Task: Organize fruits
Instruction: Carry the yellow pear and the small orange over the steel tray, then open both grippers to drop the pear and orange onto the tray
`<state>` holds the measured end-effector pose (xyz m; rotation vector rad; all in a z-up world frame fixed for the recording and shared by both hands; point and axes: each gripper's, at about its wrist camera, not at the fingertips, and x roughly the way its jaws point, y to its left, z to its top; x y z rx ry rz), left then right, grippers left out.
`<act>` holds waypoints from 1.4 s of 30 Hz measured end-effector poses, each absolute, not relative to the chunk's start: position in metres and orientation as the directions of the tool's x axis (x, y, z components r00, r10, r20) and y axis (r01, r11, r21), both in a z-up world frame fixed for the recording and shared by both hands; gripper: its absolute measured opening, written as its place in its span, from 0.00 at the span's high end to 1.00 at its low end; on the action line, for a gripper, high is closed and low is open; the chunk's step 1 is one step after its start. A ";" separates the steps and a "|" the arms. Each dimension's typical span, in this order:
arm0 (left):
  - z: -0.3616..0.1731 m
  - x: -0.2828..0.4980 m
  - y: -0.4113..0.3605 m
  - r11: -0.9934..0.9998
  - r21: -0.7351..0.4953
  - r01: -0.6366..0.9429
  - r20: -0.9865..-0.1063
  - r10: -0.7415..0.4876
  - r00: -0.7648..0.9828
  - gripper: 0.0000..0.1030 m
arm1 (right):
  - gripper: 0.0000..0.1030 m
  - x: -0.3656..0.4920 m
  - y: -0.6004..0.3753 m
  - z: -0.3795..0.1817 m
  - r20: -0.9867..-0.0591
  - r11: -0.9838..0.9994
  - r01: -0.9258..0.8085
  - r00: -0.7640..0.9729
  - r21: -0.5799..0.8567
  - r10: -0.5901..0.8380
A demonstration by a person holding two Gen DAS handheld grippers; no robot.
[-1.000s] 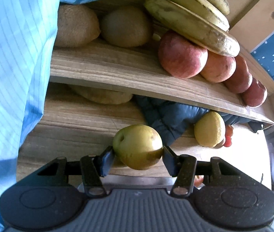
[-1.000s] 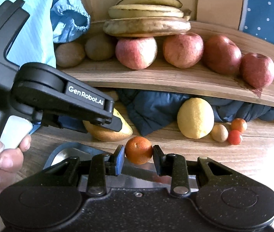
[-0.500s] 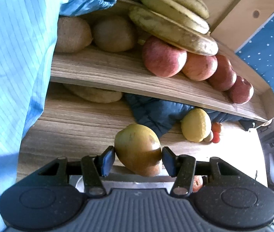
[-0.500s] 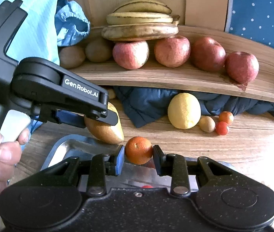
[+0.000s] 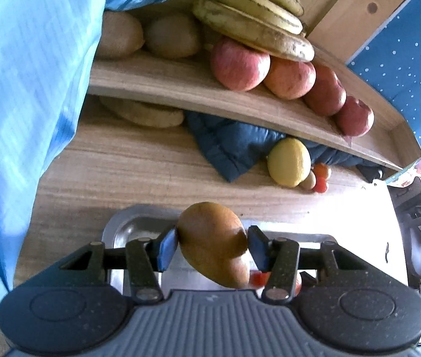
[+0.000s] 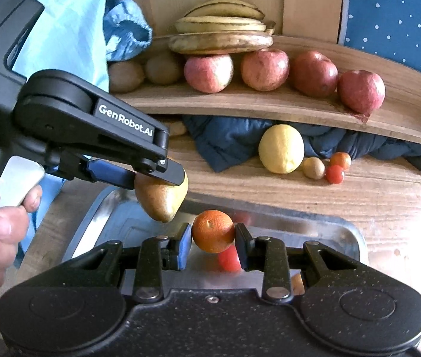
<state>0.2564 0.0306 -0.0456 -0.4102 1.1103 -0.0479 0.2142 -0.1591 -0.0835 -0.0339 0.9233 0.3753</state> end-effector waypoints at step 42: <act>-0.054 0.199 0.031 0.940 -0.306 -0.149 -0.898 -0.234 0.373 0.45 | 0.60 0.157 -0.149 -0.105 -0.841 0.934 -0.326 0.455 0.148 0.293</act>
